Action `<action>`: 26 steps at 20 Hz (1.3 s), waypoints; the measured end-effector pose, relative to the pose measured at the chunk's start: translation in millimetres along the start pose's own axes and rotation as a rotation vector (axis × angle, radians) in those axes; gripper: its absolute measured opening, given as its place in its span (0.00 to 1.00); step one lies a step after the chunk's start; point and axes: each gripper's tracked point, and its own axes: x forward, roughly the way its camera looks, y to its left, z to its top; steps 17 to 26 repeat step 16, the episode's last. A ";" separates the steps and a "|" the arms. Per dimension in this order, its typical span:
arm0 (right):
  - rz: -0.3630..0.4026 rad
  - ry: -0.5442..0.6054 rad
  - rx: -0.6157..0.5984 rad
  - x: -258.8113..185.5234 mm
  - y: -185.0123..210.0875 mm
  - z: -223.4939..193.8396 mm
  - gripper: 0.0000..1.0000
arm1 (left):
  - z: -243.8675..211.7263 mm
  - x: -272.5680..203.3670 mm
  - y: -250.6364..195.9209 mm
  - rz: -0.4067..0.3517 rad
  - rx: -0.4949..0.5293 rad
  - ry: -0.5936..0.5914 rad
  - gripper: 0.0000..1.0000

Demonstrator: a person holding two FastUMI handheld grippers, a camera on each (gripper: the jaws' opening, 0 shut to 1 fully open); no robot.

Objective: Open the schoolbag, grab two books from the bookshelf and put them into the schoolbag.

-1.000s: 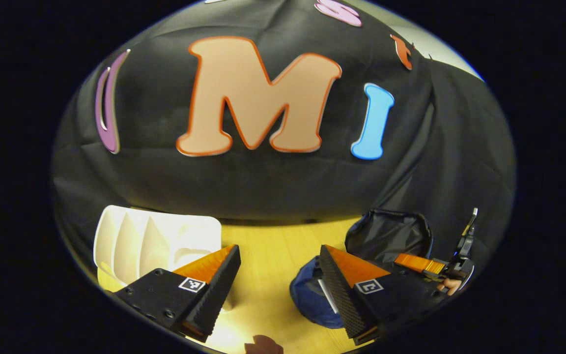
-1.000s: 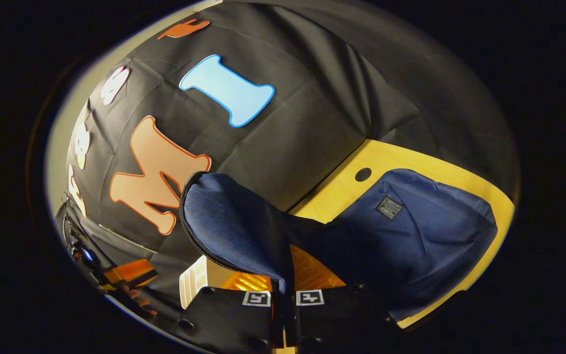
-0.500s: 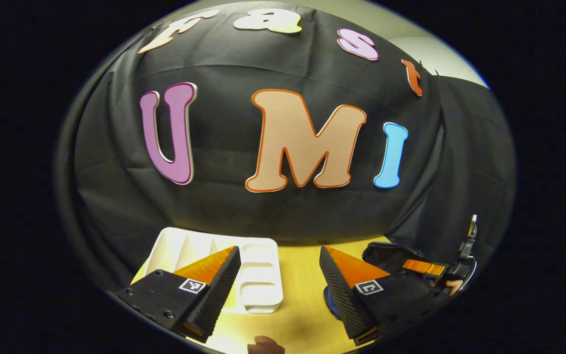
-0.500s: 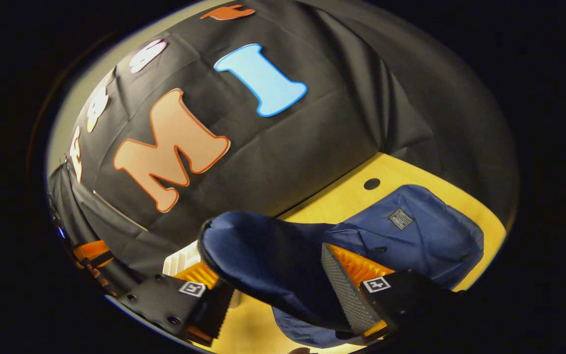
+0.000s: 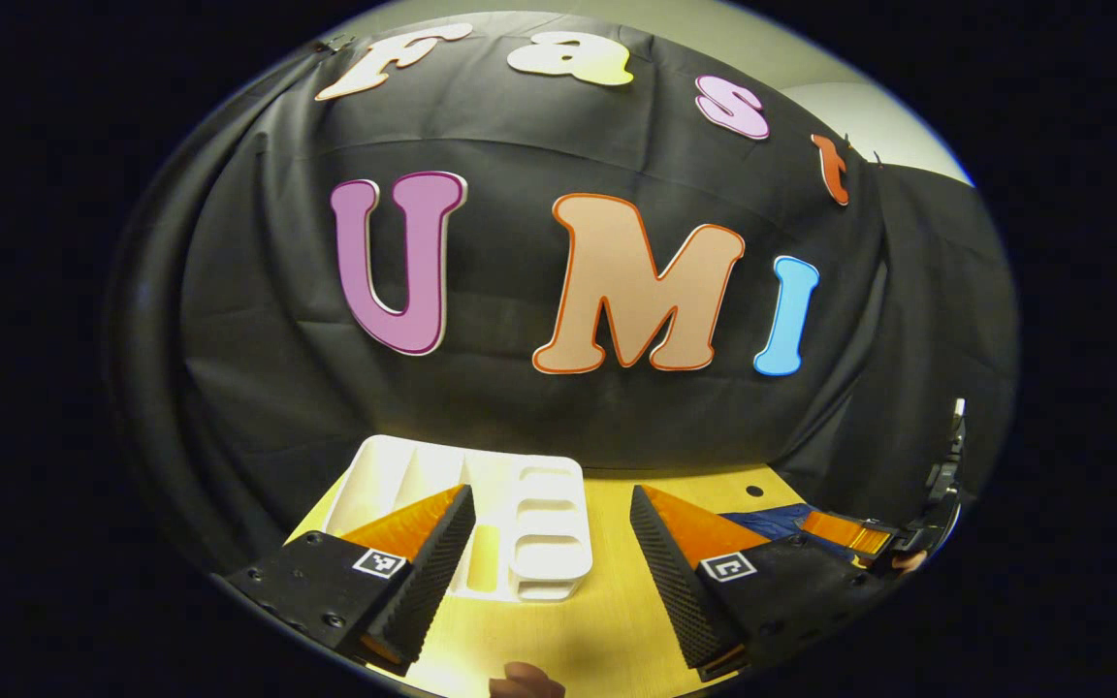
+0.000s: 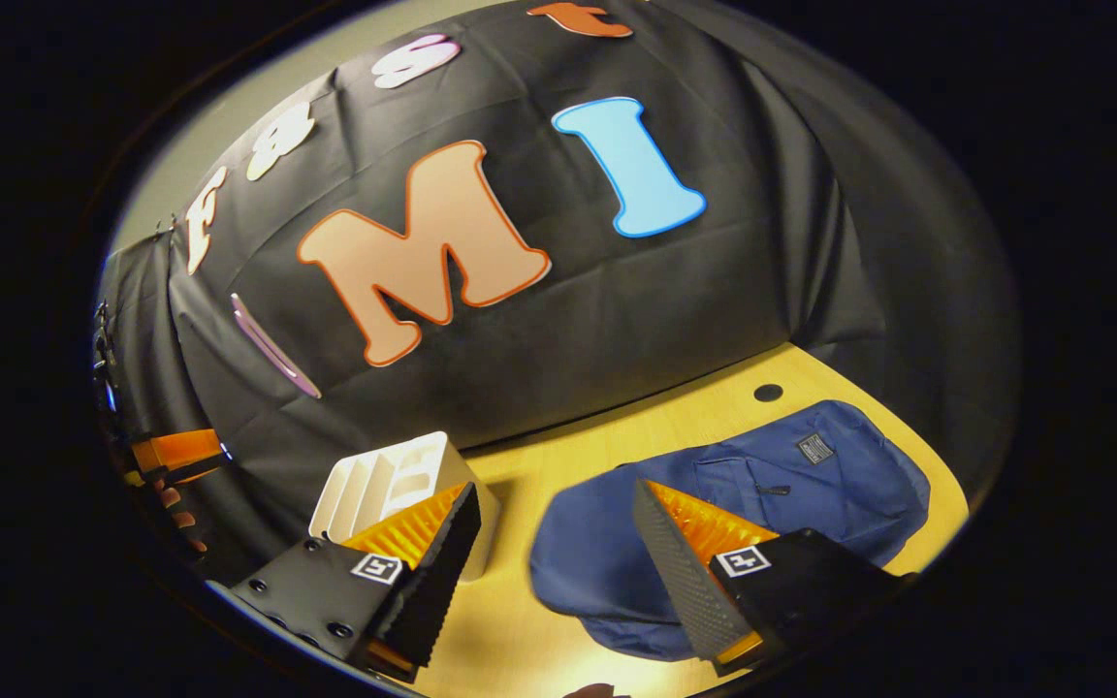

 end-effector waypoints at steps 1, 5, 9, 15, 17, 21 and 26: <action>-0.011 -0.020 -0.022 -6.5 4.5 4.3 1.00 | -1.7 -4.2 3.9 0.009 0.004 -0.006 0.94; -0.004 -0.122 -0.068 -37.3 34.3 34.1 0.99 | -1.5 -22.7 14.2 0.049 0.015 -0.061 0.94; 0.012 -0.213 -0.085 -64.3 54.6 62.1 1.00 | 5.9 -40.5 9.6 0.066 0.092 -0.132 0.89; 0.032 -0.380 -0.149 -96.2 78.0 98.7 1.00 | 31.2 -59.8 -0.9 0.076 0.160 -0.267 0.90; 0.029 -0.402 -0.174 -101.9 80.2 102.5 1.00 | 30.7 -62.4 -1.1 0.082 0.156 -0.270 0.93; 0.029 -0.402 -0.174 -101.9 80.2 102.5 1.00 | 30.7 -62.4 -1.1 0.082 0.156 -0.270 0.93; 0.029 -0.402 -0.174 -101.9 80.2 102.5 1.00 | 30.7 -62.4 -1.1 0.082 0.156 -0.270 0.93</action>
